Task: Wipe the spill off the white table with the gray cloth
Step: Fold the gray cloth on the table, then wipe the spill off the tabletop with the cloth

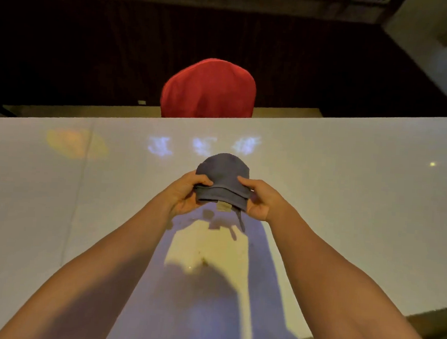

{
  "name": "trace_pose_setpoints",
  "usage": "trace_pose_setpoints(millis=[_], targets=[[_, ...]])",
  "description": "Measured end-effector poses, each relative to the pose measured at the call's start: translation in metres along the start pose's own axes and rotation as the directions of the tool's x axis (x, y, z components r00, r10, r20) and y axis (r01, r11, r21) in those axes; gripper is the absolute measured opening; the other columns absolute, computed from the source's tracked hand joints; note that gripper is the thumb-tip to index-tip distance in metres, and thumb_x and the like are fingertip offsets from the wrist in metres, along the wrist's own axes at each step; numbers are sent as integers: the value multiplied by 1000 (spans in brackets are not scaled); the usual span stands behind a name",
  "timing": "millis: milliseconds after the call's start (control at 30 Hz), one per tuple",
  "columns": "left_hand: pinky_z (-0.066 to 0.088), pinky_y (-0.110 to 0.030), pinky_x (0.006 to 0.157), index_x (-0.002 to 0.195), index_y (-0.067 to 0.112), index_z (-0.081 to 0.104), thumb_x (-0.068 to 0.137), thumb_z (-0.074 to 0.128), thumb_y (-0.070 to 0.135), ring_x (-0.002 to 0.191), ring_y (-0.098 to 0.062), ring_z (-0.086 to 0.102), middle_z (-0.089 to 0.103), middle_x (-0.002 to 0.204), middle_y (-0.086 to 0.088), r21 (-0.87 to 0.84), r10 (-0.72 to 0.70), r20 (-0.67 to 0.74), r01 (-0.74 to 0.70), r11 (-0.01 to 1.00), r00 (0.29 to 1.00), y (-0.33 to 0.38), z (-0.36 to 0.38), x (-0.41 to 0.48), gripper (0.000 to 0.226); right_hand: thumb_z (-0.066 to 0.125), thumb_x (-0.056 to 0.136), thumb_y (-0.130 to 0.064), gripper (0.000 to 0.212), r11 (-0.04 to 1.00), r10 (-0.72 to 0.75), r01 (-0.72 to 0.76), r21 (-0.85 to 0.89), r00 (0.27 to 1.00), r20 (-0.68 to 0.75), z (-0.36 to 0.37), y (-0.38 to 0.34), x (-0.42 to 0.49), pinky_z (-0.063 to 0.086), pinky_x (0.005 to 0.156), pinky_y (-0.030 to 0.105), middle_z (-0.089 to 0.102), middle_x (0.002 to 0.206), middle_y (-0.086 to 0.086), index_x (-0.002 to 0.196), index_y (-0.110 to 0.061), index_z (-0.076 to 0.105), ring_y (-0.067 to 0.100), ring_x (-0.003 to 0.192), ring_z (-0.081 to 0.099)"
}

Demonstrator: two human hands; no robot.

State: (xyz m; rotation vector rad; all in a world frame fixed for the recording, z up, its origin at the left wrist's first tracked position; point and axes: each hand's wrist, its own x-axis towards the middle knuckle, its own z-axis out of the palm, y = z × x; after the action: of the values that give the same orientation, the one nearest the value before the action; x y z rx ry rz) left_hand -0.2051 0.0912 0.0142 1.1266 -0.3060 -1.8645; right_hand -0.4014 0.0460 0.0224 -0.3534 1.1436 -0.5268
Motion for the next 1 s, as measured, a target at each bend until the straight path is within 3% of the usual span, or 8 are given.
trace_pose_setpoints(millis=[133,433,567,633,700,833,900,1000], targets=[[58,-41,78,129,0,57,86,48,-12,100,-35,61,64,118,-22,99,27,-29,-24,995,999,-60,39,5,46,48,103,0,29,991,-127,127,-47,992,3,-60,9,-23,55,93,53,63,128,24,130,-4,57,41,112,63],[54,-48,86,125,-2,58,80,45,-20,96,-37,60,62,113,-23,29,10,-187,-4,1000,982,-217,120,2,50,50,99,9,33,956,-154,112,-271,978,-138,-202,45,-53,58,85,51,64,111,23,124,-11,55,35,93,65],[60,-43,76,114,20,57,79,53,-21,101,-33,66,63,117,-15,13,68,-286,-67,998,956,-263,149,-5,54,51,99,8,32,914,-152,84,-396,978,-143,-244,52,-63,56,94,56,66,116,22,108,-21,59,35,98,66],[61,-38,76,118,26,52,79,58,-15,105,-28,65,60,125,-11,102,108,-306,-80,992,946,-278,153,-10,56,54,97,7,35,887,-168,80,-454,973,-157,-252,57,-65,58,90,51,65,117,21,116,-22,57,33,95,66],[56,-29,78,126,25,49,80,69,2,104,-18,62,57,131,-2,390,175,-353,-26,920,919,-285,149,-13,55,58,92,6,51,751,-303,118,-649,936,-181,-258,66,-64,55,87,43,57,128,20,135,-19,45,31,97,61],[49,-29,85,127,21,52,82,71,42,107,-16,57,54,123,3,833,476,-428,131,537,769,-294,122,-30,53,64,90,-15,64,172,-679,143,-975,734,-13,-256,81,-60,46,95,43,40,144,18,147,-17,36,38,122,50],[45,-27,84,124,17,55,87,64,38,113,-21,56,54,128,-3,916,620,-358,135,377,698,-293,99,-45,43,60,95,-31,65,-30,-667,183,-983,729,156,-240,94,-56,39,110,50,37,153,18,152,-17,34,37,136,40],[40,-40,99,129,9,56,93,58,33,130,-37,44,47,143,-15,941,766,-318,283,184,559,-276,46,-65,43,41,102,-53,74,-282,-427,225,-933,841,332,-215,128,-36,8,125,49,6,170,8,161,-21,11,32,155,6]])
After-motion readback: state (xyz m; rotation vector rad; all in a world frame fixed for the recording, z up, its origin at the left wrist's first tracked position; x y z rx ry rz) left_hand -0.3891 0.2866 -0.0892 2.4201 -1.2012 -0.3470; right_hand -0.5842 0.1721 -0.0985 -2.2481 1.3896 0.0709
